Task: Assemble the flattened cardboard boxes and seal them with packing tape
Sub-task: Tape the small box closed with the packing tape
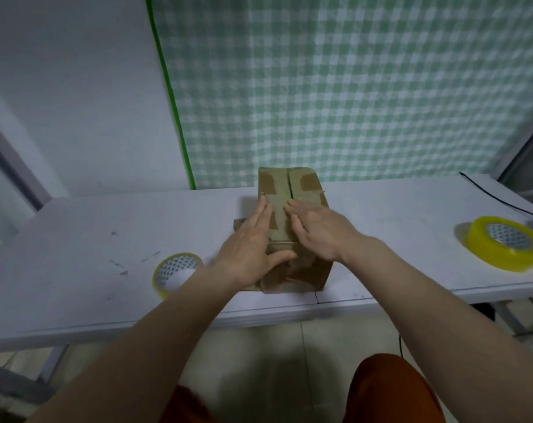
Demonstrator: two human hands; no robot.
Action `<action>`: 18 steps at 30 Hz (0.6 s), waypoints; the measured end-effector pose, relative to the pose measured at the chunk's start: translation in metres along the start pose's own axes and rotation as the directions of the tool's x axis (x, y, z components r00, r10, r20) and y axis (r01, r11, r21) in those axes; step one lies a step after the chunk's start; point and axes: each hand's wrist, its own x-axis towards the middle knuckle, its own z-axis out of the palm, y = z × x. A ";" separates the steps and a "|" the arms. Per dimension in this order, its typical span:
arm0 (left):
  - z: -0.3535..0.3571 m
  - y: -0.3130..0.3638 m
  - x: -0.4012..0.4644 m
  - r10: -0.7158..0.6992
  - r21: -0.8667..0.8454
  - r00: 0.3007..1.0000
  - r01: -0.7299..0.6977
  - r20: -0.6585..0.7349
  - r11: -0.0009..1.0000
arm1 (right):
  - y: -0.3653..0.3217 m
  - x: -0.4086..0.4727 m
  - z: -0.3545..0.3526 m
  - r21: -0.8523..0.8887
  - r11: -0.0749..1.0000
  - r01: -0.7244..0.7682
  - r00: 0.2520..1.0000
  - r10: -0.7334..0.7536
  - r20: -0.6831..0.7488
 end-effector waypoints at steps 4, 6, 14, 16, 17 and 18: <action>0.000 -0.006 -0.002 0.056 0.010 0.998 -0.056 -0.031 0.998 | 0.010 0.058 -0.003 -0.025 0.998 -0.050 0.995 0.052 0.087; 0.002 -0.008 -0.005 0.085 -0.008 0.996 -0.085 -0.042 0.996 | 0.015 0.082 0.002 -0.100 0.994 -0.044 0.991 0.056 0.121; 0.006 -0.013 -0.009 0.169 -0.009 0.981 -0.171 -0.094 0.985 | 0.034 0.141 0.007 -0.204 0.972 -0.116 0.993 0.111 -0.036; 0.007 -0.013 -0.010 0.149 0.029 0.984 -0.147 -0.094 0.989 | 0.034 0.148 0.004 -0.125 0.981 -0.151 0.988 0.146 -0.052; 0.007 -0.012 -0.011 0.141 0.060 0.985 -0.135 -0.102 0.989 | 0.033 0.150 0.003 -0.104 0.980 -0.172 0.985 0.168 -0.050; 0.006 -0.011 -0.012 0.132 0.102 0.986 -0.122 -0.102 0.987 | 0.032 0.152 0.002 -0.104 0.976 -0.191 0.981 0.187 -0.042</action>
